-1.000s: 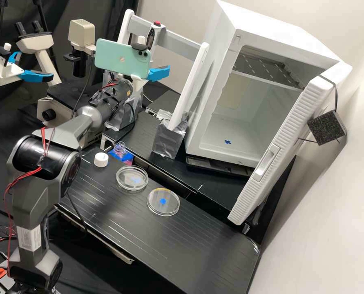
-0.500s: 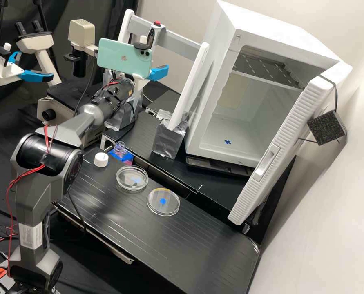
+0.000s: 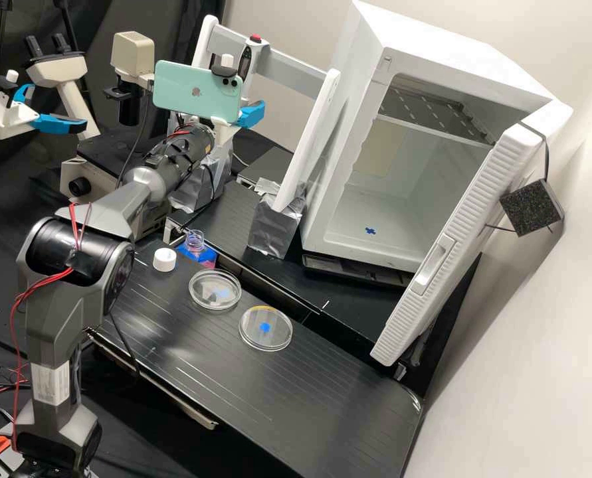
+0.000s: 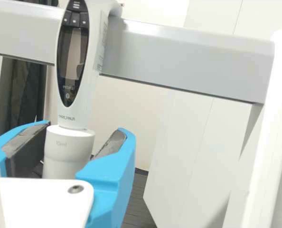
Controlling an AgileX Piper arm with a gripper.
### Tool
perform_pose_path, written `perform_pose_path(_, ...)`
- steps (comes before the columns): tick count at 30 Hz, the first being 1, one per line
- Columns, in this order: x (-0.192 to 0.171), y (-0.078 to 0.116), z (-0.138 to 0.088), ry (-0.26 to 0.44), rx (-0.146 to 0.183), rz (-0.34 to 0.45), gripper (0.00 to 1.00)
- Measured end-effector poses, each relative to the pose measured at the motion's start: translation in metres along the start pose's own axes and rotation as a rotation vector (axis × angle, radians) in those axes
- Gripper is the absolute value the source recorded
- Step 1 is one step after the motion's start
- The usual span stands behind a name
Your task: Use the pipette
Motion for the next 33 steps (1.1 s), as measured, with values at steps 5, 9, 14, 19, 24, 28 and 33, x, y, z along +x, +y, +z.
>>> perform_pose_path(5,0.0,0.0,0.0002,-0.002,-0.011,0.0,0.0)
perform_pose_path(9,0.0,0.0001,0.0004,-0.004,-0.008,0.001,0.0)
perform_pose_path(14,-0.0001,-0.0008,-0.0006,-0.003,-0.006,-0.001,0.0)
perform_pose_path(19,0.0004,-0.0015,-0.0001,-0.004,-0.006,-0.003,0.0)
perform_pose_path(24,0.0004,-0.0015,-0.0001,-0.004,-0.006,-0.003,0.0)
perform_pose_path(28,0.0004,-0.0015,-0.0001,-0.004,-0.006,-0.003,0.0)
perform_pose_path(33,0.0004,-0.0015,-0.0001,-0.004,0.009,-0.003,0.0)
